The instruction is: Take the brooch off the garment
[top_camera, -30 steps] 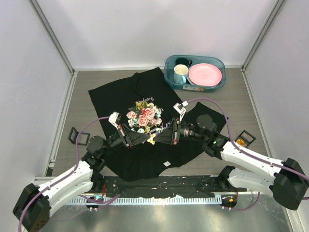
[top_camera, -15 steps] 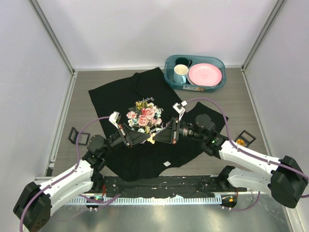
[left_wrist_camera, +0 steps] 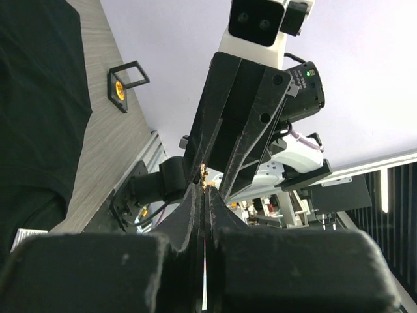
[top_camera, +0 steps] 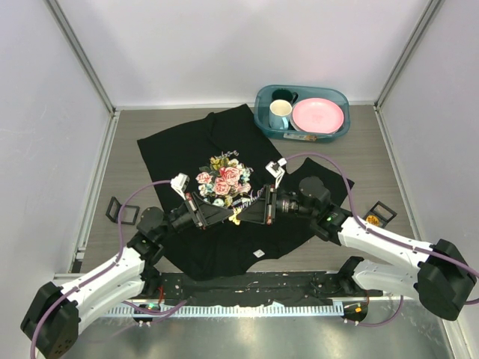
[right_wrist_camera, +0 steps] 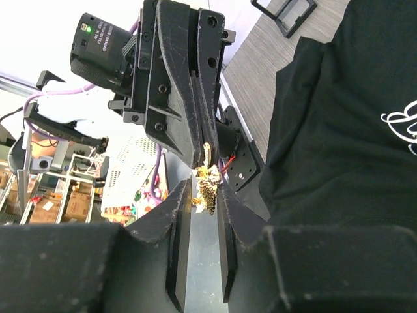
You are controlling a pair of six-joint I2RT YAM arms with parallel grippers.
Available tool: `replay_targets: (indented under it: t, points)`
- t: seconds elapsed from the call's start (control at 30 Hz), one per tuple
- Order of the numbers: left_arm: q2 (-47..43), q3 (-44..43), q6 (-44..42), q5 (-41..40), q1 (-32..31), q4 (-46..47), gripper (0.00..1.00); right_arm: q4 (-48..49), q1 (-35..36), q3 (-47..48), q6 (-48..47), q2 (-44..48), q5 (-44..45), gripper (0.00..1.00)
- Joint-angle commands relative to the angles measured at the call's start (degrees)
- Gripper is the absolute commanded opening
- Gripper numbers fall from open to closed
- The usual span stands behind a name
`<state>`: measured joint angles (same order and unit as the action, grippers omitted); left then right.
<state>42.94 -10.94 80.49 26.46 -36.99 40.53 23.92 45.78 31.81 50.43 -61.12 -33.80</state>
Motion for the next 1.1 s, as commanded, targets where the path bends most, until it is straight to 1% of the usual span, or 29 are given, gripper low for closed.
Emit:
replay_targets:
  t: [0.0,0.1,0.13,0.23,0.53,0.6,0.67,0.73,0.83,1.07]
  points:
    - [-1.28,-3.04,-1.12,1.41,-0.8,0.43,0.0,-1.07,1.42,1.32,-2.27,0.12,-1.53,0.28]
    - [-2.42,-2.77,-1.74,0.09,-0.8,-1.5,0.0,-1.07,1.42,0.8,-1.83,1.09,-1.53,0.35]
    - [-2.68,-2.77,-1.91,-0.44,-0.8,-1.95,0.0,-1.07,1.42,0.71,-1.83,1.88,-1.36,0.39]
    - [-2.69,-2.6,-2.0,-0.79,-0.8,-2.39,0.0,-1.42,1.42,0.53,-1.66,3.02,-0.83,0.43]
    - [-2.51,-1.19,-1.04,-1.5,-0.8,-1.69,0.0,-3.0,1.42,-0.17,-1.57,5.66,-0.3,0.52]
    - [-2.51,-1.1,-0.86,-1.41,-0.8,-1.25,0.0,-3.09,1.42,-0.52,-1.66,5.75,-0.21,0.52]
    - [-2.51,-1.1,-0.77,-1.41,-0.8,-0.98,0.0,-2.39,1.42,-0.79,-1.13,5.75,-0.39,0.5]
    - [-2.42,-1.1,-0.51,-1.23,-0.8,-0.37,0.0,-0.72,1.42,-1.05,-0.43,4.96,-0.3,0.43]
    - [-2.33,-0.93,-0.16,-0.88,-0.8,0.42,0.0,0.24,1.42,-0.88,-0.08,3.91,-0.21,0.38]
    - [-2.33,-0.75,0.02,-0.79,-0.8,0.86,0.0,2.62,1.42,-0.52,0.72,2.33,-0.3,0.27]
